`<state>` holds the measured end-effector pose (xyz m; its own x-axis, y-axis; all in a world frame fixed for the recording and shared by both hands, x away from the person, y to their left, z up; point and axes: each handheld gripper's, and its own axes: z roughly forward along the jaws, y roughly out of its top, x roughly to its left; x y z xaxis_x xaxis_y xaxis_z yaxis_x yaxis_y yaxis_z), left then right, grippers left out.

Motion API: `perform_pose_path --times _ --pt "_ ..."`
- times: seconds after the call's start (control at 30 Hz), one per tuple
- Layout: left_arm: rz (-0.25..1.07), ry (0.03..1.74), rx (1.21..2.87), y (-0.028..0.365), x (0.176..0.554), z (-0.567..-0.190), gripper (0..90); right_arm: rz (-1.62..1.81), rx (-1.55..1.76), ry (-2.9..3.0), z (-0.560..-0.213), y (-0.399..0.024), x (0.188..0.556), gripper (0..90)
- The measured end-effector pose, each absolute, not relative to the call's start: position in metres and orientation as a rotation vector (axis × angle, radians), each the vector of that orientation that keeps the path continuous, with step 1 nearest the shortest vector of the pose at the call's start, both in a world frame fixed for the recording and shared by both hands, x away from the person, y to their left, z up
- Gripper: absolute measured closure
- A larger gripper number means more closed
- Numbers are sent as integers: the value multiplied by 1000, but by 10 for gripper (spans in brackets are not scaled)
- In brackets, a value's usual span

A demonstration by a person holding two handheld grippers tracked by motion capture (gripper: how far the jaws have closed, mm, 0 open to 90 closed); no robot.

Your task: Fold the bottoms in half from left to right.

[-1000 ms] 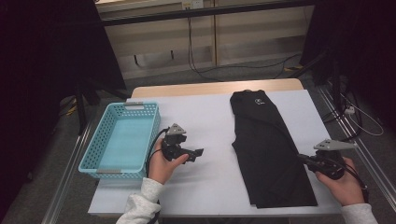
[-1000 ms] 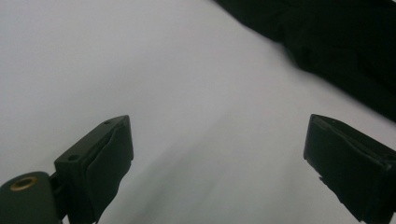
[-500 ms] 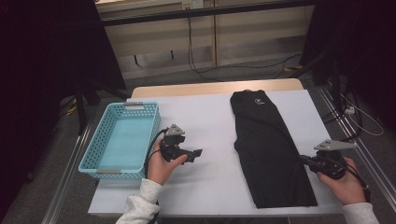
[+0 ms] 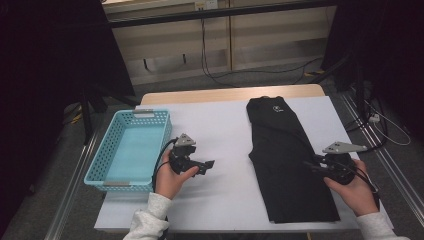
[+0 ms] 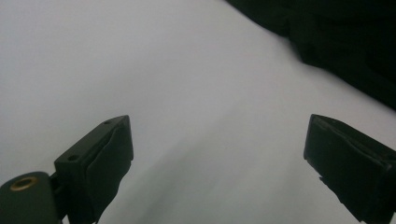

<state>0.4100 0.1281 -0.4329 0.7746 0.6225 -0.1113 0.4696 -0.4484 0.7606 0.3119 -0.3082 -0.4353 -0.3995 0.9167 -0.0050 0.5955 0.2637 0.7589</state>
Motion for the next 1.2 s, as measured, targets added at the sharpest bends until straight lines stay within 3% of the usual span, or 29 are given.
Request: perform_pose_path --times 0.3,1.2 --pt "237 818 2116 131 408 -433 81 974 1367 2080 -435 -293 328 356" --pt "229 825 2109 132 409 -433 80 982 1365 2053 -437 -250 372 220"
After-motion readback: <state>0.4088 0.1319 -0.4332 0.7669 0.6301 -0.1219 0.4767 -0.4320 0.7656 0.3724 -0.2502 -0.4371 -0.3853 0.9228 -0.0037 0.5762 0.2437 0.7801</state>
